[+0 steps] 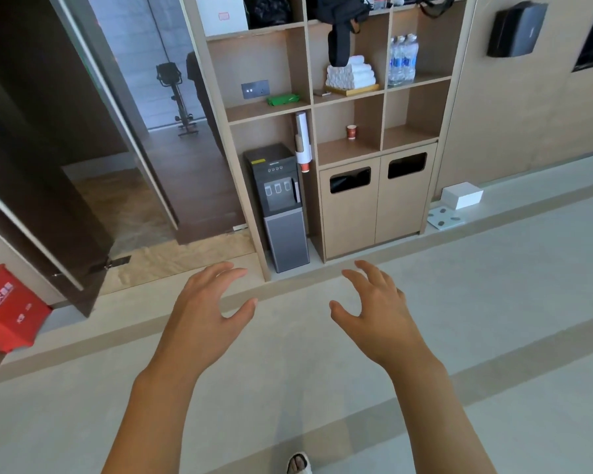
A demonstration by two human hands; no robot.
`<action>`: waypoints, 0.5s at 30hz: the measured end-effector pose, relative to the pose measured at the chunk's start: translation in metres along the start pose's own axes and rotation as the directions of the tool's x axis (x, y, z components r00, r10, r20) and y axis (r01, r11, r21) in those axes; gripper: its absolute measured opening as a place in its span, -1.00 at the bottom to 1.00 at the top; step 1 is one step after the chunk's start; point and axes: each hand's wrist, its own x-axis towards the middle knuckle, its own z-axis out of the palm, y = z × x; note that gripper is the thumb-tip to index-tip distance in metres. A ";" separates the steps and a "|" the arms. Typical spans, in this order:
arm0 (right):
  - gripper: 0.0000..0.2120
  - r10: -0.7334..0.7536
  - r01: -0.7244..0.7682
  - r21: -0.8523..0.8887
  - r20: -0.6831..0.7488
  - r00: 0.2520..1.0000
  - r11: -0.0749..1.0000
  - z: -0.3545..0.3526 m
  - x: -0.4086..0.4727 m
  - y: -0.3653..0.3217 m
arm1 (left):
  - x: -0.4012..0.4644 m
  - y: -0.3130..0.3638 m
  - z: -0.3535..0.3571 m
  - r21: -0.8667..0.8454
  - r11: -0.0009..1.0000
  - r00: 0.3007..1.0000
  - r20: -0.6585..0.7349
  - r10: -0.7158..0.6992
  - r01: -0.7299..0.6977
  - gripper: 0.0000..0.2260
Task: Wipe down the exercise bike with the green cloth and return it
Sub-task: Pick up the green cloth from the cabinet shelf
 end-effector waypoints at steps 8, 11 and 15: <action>-0.41 -0.019 0.019 -0.054 -0.004 1.000 0.998 0.007 0.106 0.008 | 0.109 -0.029 0.043 -0.079 0.997 1.000 -0.015 0.007 -0.009 -0.56; -0.42 -0.031 0.031 -0.083 0.006 1.000 0.996 0.004 0.156 0.007 | 0.162 -0.037 0.053 -0.115 0.993 1.000 -0.016 0.009 -0.011 -0.57; -0.43 -0.029 0.027 -0.092 -0.020 0.999 0.995 0.006 0.221 0.005 | 0.229 -0.049 0.064 -0.153 0.988 0.999 -0.015 0.031 -0.033 -0.58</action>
